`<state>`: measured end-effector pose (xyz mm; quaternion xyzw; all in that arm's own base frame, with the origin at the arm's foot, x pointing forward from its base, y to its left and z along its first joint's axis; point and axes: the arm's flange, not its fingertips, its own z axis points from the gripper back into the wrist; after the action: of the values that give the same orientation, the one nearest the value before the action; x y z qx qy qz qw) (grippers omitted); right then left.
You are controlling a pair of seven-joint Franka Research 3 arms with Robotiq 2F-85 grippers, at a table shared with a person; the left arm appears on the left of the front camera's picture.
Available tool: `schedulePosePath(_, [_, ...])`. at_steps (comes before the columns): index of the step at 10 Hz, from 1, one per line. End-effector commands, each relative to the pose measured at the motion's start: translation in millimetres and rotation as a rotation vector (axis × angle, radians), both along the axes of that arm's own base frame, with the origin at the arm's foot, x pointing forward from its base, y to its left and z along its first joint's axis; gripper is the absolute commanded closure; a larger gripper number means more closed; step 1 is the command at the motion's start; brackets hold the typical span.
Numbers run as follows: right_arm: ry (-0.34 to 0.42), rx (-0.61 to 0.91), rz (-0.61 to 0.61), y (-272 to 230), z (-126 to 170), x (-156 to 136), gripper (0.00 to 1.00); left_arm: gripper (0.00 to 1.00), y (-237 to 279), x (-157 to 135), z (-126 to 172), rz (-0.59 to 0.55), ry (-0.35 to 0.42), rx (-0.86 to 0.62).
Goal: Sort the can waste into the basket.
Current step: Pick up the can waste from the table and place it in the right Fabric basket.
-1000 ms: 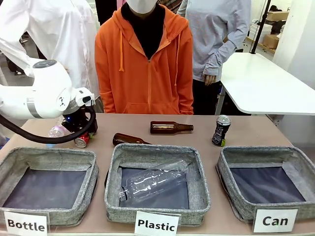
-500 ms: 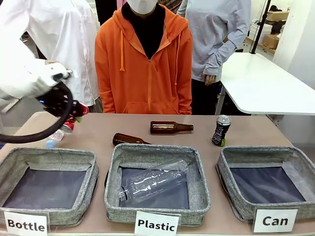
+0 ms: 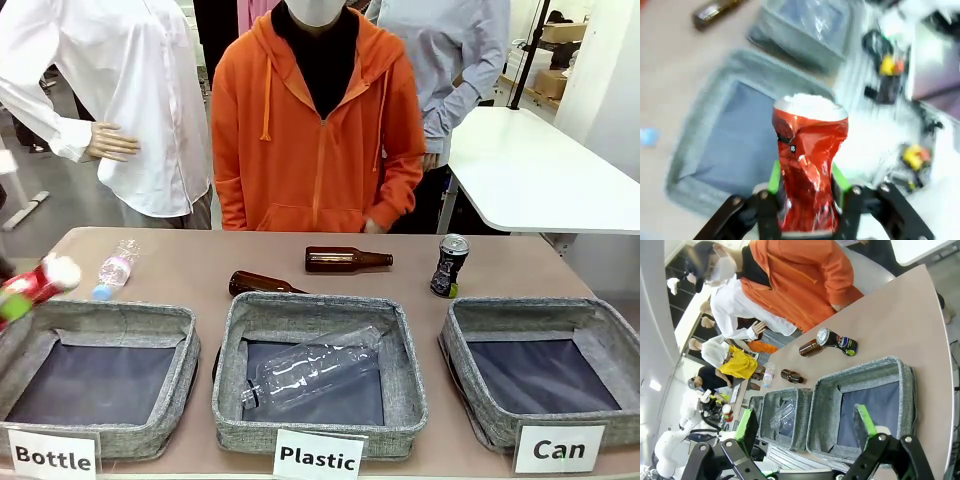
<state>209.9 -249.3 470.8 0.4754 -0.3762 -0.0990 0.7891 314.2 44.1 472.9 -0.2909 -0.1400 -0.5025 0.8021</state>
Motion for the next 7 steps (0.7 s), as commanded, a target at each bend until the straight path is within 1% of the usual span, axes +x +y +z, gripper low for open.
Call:
schedulePosePath(1, [-0.038, -0.001, 0.001, -1.3, 1.9, 2.3, 0.0, 1.0, 11.4, -15.7, -4.4, -0.132, -0.168, -0.061])
schedulePosePath(2, [-0.038, -0.001, 0.001, -1.3, 1.9, 2.3, 0.0, 1.0, 0.0, 0.0, 0.0, 0.0, 0.0, 0.0])
schedulePosePath(6, [-0.038, -0.001, 0.001, -1.3, 1.9, 2.3, 0.0, 1.0, 0.0, 0.0, 0.0, 0.0, 0.0, 0.0])
schedulePosePath(7, [-0.038, -0.001, 0.001, -1.3, 1.9, 2.3, 0.0, 0.59, 1.8, -4.4, -4.1, -0.024, -0.004, 0.008])
